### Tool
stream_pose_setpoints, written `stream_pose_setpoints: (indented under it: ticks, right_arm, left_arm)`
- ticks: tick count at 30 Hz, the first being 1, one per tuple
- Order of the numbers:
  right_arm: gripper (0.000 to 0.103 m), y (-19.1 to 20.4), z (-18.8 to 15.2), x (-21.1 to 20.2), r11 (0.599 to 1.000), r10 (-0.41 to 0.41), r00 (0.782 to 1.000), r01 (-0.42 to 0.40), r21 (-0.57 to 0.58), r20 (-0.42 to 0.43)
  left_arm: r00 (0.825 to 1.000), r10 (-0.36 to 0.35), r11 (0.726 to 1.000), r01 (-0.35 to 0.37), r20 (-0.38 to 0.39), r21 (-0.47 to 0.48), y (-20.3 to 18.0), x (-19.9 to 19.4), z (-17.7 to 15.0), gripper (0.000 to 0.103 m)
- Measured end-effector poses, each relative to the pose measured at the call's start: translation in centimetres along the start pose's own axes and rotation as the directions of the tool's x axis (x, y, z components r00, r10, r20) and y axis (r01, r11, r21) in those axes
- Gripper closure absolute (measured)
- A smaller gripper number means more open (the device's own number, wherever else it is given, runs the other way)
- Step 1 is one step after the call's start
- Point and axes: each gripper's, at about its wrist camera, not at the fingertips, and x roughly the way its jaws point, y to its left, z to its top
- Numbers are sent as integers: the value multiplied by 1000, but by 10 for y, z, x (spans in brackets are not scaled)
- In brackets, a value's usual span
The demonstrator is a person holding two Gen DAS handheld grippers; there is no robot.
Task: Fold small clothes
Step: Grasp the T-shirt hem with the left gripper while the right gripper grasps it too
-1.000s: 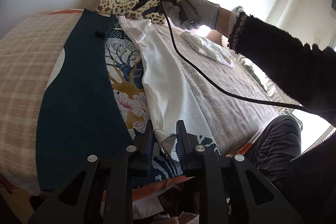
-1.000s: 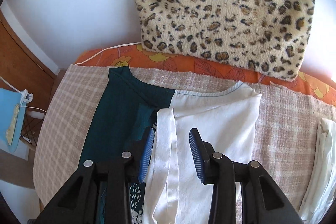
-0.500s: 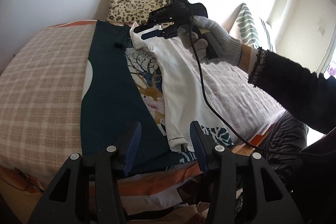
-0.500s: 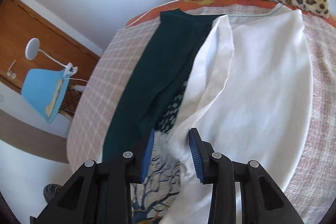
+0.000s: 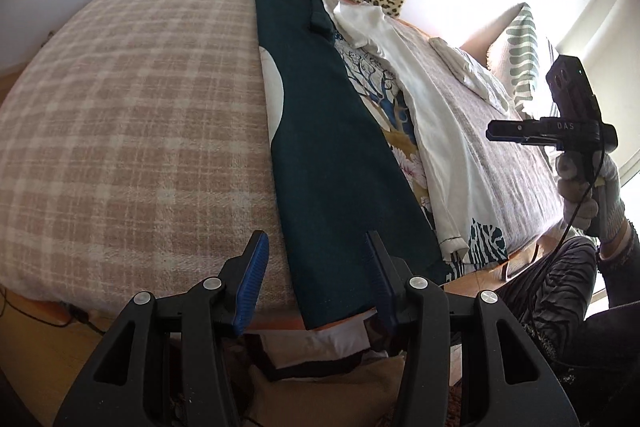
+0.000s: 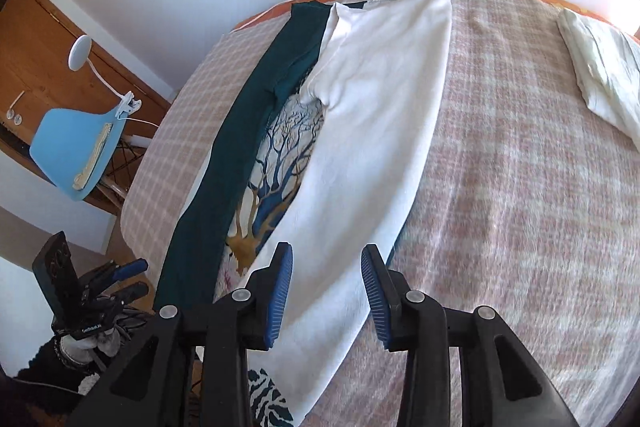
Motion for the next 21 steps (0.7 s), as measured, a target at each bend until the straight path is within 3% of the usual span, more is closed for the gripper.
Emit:
stream_pose_setpoints:
  ticks: [4,9,11,13,14,17,21]
  right_arm:
    - [64,-2,-51,1,998,13,999,-11,54,-50]
    - [64,6,-92,7,996,49,996,-43,73,-81]
    - [64,12,-100,11,998,41,995,-37,53,-88]
    - [64,19,-103,9,1000,3,998,-2,23,-68]
    - [66,21,-102,9,1000,-10,998,11,13,-64]
    - [101,27,-102,17,1000,-25,997,25,2,-78]
    - [103,26,-106,8,1000,-13,998,12,-2,-60]
  left_arm:
    - [1000,2,1000,-2,-31,-17,3,9,-3,56]
    - [1000,-17,999,16,-25,-31,6,9,-2,59]
    - [1000,-19,999,18,-22,-26,6,9,-2,70]
    - [999,-21,999,20,-28,-28,8,12,-3,94]
    - [999,-25,999,25,-27,-26,8,13,-4,96]
    - [1000,-7,1000,7,-8,6,8,13,-4,101]
    - [1000,14,999,-14,24,33,6,4,-5,102]
